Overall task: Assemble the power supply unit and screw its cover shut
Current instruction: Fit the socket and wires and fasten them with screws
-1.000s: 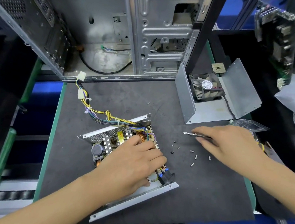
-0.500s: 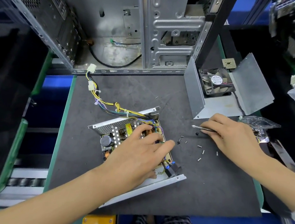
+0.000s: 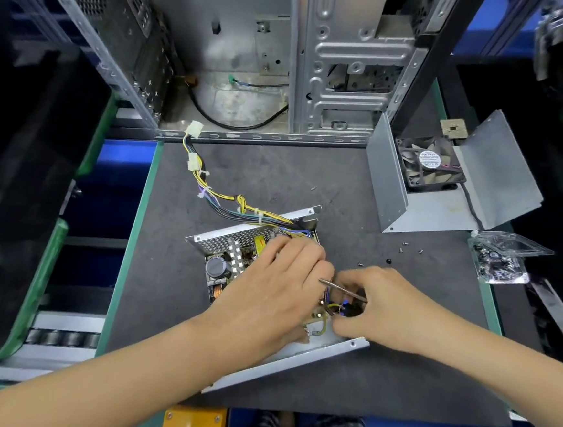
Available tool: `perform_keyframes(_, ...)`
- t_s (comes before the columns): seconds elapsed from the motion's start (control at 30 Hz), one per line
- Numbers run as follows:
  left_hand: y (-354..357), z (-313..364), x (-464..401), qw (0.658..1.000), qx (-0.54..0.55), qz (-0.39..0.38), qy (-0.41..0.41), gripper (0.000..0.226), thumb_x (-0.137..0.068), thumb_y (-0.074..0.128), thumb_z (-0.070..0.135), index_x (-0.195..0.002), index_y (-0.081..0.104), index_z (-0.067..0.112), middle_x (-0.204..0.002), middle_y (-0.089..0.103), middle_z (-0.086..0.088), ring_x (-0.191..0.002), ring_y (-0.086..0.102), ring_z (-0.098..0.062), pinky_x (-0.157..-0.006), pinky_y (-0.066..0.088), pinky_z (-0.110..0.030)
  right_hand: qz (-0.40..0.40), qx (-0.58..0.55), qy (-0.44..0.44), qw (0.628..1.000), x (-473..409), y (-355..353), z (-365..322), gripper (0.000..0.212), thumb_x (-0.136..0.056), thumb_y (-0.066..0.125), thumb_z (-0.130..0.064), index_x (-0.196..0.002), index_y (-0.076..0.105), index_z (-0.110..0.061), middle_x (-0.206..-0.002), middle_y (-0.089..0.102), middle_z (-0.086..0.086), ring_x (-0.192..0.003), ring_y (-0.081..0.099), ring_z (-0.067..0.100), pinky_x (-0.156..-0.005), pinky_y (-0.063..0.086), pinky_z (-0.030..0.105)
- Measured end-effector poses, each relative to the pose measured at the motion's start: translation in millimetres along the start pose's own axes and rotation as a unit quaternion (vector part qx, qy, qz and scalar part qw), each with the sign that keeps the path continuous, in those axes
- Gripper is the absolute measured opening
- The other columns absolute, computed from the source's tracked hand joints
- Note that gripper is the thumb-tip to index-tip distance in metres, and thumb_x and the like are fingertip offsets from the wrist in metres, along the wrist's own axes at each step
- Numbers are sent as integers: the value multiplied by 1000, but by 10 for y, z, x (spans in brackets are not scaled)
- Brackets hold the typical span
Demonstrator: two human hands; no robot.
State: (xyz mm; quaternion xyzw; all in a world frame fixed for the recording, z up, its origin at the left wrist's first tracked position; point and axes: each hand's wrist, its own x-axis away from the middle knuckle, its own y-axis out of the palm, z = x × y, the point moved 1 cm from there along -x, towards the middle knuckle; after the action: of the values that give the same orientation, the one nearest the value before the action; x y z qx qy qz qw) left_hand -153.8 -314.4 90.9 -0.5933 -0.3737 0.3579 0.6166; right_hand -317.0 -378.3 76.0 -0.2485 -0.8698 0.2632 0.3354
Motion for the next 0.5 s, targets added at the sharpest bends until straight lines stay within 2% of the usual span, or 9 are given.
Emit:
perform_keyframes(0.07, 2, -8, 4, 1000, -5, 1, -1, 67, -58, 83, 53, -103, 55, 12, -104, 53, -5, -99, 52, -26, -90, 34, -36, -13, 18, -3, 1000, -2, -26, 3, 14, -61, 62, -32, -65, 51, -25, -57, 49, -3, -53, 34, 9, -51, 32, 28)
perform_keyframes(0.13, 14, -6, 9, 1000, -1, 1, 2, 69, -57, 84, 53, -104, 54, 12, -105, 54, -4, -97, 53, -25, -90, 32, -35, -25, 59, -14, 998, 3, -72, 19, 14, -62, 59, -31, -71, 51, -24, -62, 49, -1, -55, 34, 12, -50, 31, 29)
perform_keyframes(0.2, 29, -6, 9, 1000, 3, -2, 3, 71, -55, 84, 55, -104, 53, 13, -104, 53, -4, -95, 52, -24, -90, 31, -34, -22, 95, -22, 995, 7, -104, 24, 14, -61, 56, -35, -70, 47, -29, -65, 49, -6, -57, 39, 12, -50, 32, 27)
perform_keyframes(0.27, 43, -16, 4, 1000, 5, -6, 3, 73, -55, 84, 56, -104, 50, 14, -103, 52, -3, -93, 51, -23, -91, 31, -34, -16, 129, -31, 991, -4, -104, 10, 16, -63, 55, -39, -74, 47, -31, -73, 50, -10, -65, 46, 10, -54, 39, 27)
perform_keyframes(0.37, 57, -26, -4, 1000, 10, -11, 7, 72, -57, 83, 57, -105, 50, 15, -101, 52, -1, -91, 51, -23, -91, 32, -35, 4, 143, -49, 988, -27, -127, 1, 23, -70, 56, -46, -84, 53, -28, -73, 55, -10, -68, 49, 10, -60, 46, 30)
perform_keyframes(0.43, 59, -28, -1, 1000, 14, -13, 10, 69, -59, 83, 58, -106, 53, 17, -100, 53, 1, -90, 52, -22, -90, 31, -35, 9, 149, -55, 987, -25, -164, 31, 21, -77, 56, -50, -82, 54, -29, -70, 56, -10, -67, 49, 10, -59, 44, 28)
perform_keyframes(0.5, 54, -28, 2, 1000, 18, -17, 11, 68, -59, 82, 60, -104, 54, 18, -99, 52, 3, -88, 52, -19, -89, 31, -34, 11, 172, -65, 983, -13, -198, 68, 21, -82, 53, -52, -82, 57, -31, -76, 56, -11, -71, 50, 9, -60, 42, 28)
